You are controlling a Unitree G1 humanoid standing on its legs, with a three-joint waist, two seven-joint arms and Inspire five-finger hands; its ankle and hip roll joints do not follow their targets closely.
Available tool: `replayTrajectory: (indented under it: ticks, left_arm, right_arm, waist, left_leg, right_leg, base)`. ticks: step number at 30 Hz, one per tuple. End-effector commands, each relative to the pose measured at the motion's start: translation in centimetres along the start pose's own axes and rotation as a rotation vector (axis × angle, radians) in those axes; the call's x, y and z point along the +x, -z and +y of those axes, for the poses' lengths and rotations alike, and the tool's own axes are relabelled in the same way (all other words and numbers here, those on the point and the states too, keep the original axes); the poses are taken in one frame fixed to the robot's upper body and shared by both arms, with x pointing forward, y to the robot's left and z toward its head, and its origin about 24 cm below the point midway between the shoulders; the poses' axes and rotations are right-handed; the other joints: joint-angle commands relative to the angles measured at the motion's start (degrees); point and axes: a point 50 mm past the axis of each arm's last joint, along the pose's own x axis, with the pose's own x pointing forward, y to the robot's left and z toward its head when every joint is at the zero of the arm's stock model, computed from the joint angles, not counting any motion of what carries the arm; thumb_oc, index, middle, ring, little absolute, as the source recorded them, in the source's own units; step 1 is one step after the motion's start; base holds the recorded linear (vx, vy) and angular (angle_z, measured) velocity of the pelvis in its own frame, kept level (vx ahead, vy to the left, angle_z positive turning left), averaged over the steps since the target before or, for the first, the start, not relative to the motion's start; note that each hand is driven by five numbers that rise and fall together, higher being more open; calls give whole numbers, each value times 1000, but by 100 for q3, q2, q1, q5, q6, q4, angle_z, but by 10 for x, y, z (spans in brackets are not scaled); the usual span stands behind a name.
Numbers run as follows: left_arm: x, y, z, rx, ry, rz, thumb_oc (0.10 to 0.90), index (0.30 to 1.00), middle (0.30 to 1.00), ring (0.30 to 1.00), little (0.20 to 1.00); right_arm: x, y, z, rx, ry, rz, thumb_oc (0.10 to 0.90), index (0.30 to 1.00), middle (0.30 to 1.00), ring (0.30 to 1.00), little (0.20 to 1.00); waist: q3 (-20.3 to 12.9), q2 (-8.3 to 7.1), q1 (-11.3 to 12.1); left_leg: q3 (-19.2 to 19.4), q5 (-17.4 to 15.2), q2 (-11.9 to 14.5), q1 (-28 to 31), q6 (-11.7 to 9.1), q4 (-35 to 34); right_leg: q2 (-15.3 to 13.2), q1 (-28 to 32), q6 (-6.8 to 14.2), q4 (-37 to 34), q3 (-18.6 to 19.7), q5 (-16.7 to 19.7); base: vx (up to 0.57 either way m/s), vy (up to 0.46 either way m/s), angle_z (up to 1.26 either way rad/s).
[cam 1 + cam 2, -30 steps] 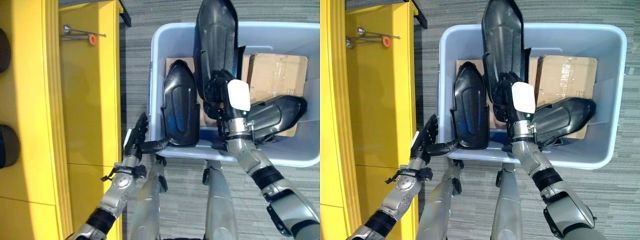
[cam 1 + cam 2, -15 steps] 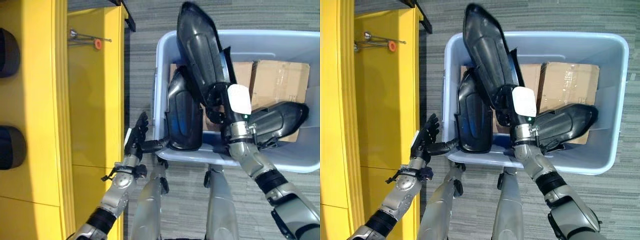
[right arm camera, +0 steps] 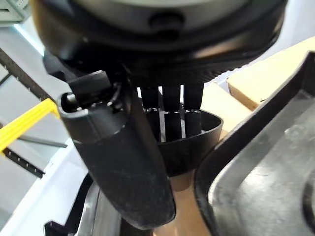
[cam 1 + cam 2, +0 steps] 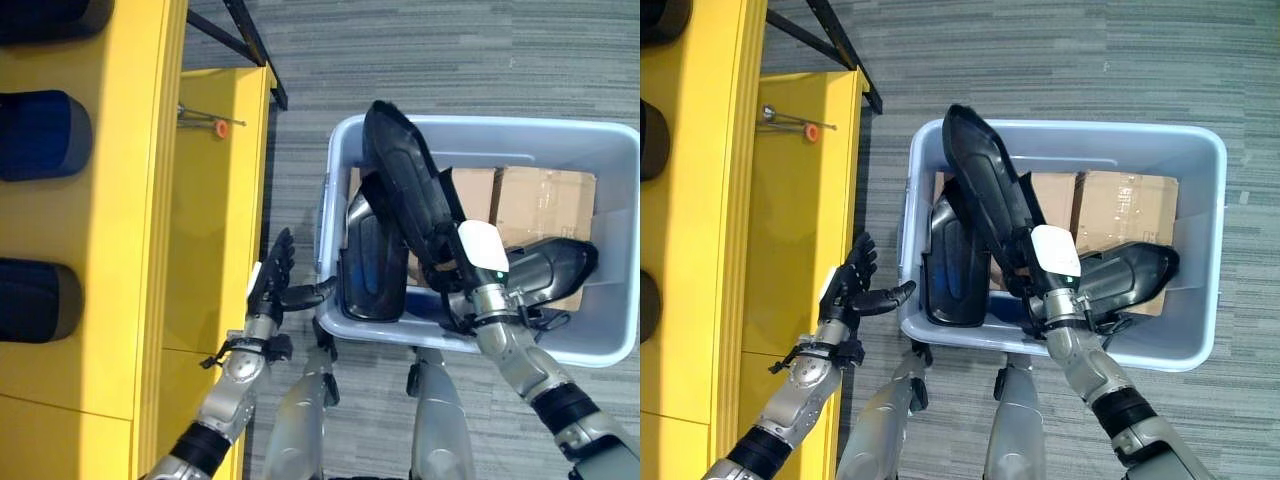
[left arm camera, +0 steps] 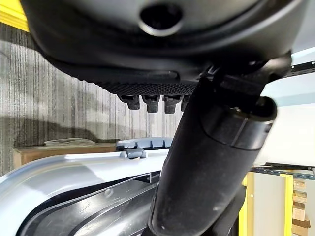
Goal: Move parts from the plastic box to the shelf.
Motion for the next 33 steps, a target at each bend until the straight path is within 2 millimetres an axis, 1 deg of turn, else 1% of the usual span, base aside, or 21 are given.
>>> replayTrajectory:
  ticks: [1,4,6,7,10,11,13,14,17,19,20,22,24,25,29,31,33]
  left_arm:
    - [-1,-27,6,21,10,-151,900,1000,1000,1000,1000]
    - [-5,-23,13,36,2,-131,900,1000,1000,1000,1000]
    - [-6,-23,14,41,0,-127,900,1000,1000,1000,1000]
    - [-7,-21,16,46,-2,-119,900,1000,1000,1000,1000]
    - [-11,-18,19,55,-1,-103,900,1000,1000,1000,1000]
    - [-14,-16,23,64,-4,-89,900,1000,1000,1000,1000]
    - [-16,-15,25,66,-7,-82,900,1000,1000,1000,1000]
    - [-19,-13,28,74,-15,-72,900,1000,1000,1000,1000]
    - [-22,-9,31,80,-23,-52,900,1000,1000,1000,1000]
    - [-28,-5,36,84,-37,-34,900,1000,1000,1000,1000]
    - [-28,-5,36,83,-37,-33,900,1000,1000,1000,1000]
    - [-31,-3,39,83,-50,-25,900,1000,1000,1000,1000]
    - [-36,2,44,83,-71,-5,900,1000,1000,1000,1000]
    - [-36,2,44,83,-72,-4,900,1000,1000,1000,1000]
    - [-43,8,49,65,-111,20,900,1000,1000,1000,1000]
    - [-46,11,50,59,-119,35,900,1000,1000,1000,1000]
    - [-50,15,53,48,-137,53,900,1000,1000,1000,1000]
  right_arm:
    - [9,-14,-26,26,135,-86,400,300,300,300,300]
    - [-2,-17,-41,35,173,-136,400,300,300,300,300]
    - [-3,-18,-44,36,178,-145,400,300,300,300,300]
    - [-6,-22,-50,47,196,-169,400,300,300,300,300]
    - [-9,-29,-56,73,211,-207,400,300,300,300,300]
    - [-14,-34,-60,91,219,-234,400,300,300,300,300]
    - [-17,-38,-63,110,221,-256,400,300,300,300,300]
    - [-20,-41,-65,127,219,-275,400,300,300,300,300]
    - [-23,-44,-65,144,210,-287,400,300,300,300,300]
    - [-27,-49,-66,167,197,-311,400,300,300,300,300]
    - [-28,-48,-66,167,195,-310,400,300,300,300,300]
    - [-30,-51,-69,180,197,-326,400,300,300,300,300]
    - [-33,-53,-70,197,181,-336,400,300,300,300,300]
    - [-33,-53,-70,197,180,-335,400,300,300,300,300]
    - [-35,-57,-73,221,169,-352,400,300,300,300,300]
    - [-37,-57,-72,234,157,-351,400,300,300,300,300]
    - [-37,-58,-72,243,137,-358,400,300,300,300,300]
  waist:
    - [-401,-435,74]
    - [-596,-542,37]
    - [-628,-560,31]
    - [-705,-596,6]
    - [-817,-646,-8]
    - [-938,-678,-17]
    - [-1037,-710,-28]
    - [-1142,-734,-36]
    - [-1266,-741,-50]
    - [-1453,-738,-68]
    - [-1453,-737,-65]
    - [-1563,-740,-72]
    - [-1744,-729,-70]
    - [-1743,-727,-70]
    - [-1931,-708,-57]
    - [-2005,-692,-48]
    - [-2126,-673,-5]
  left_leg:
    - [-28,-555,60,202,-276,602]
    - [-16,-571,99,549,-275,496]
    - [-14,-570,106,587,-274,484]
    - [-8,-577,127,679,-277,463]
    - [7,-574,166,835,-285,393]
    - [6,-553,191,975,-298,311]
    - [33,-528,208,1089,-313,230]
    - [48,-492,234,1218,-322,123]
    - [77,-445,256,1348,-339,15]
    - [111,-364,286,1540,-361,-161]
    - [114,-353,286,1564,-363,-186]
    - [134,-313,304,1669,-382,-281]
    - [164,-268,337,1842,-408,-391]
    - [165,-264,339,1857,-410,-403]
    - [175,-225,410,2058,-448,-433]
    - [165,-183,451,2139,-468,-410]
    - [139,-94,547,2225,-521,-341]
  right_leg:
    - [-241,256,373,145,-25,52]
    - [-174,553,372,96,-18,-3]
    - [-170,580,371,91,-13,-9]
    - [-148,635,370,84,-4,-28]
    - [-115,761,366,55,-2,-58]
    - [-83,882,366,-12,-1,-69]
    - [-66,989,371,-88,-9,-66]
    - [-36,1088,376,-173,-2,-61]
    - [-7,1194,384,-256,-9,-54]
    - [40,1340,389,-353,-20,-51]
    - [44,1358,389,-366,-21,-47]
    - [77,1441,389,-418,-28,-53]
    - [118,1585,382,-471,-57,-90]
    - [121,1596,381,-476,-59,-90]
    - [186,1781,339,-462,-79,-199]
    - [248,1878,299,-443,-87,-267]
    - [348,2006,232,-408,-108,-392]
  base:
    - [37,-8,0]
    - [59,-13,-4]
    - [32,-8,-13]
    - [42,-17,-9]
    - [45,-26,-7]
    - [64,-46,-11]
    - [63,-43,-5]
    - [70,-32,-5]
    - [45,-22,-5]
    - [79,-24,-3]
    - [67,-24,-4]
    - [53,-30,-8]
    - [86,-51,-4]
    - [68,-59,-2]
    - [60,-58,-1]
    - [64,-100,-1]
    - [56,-140,-3]
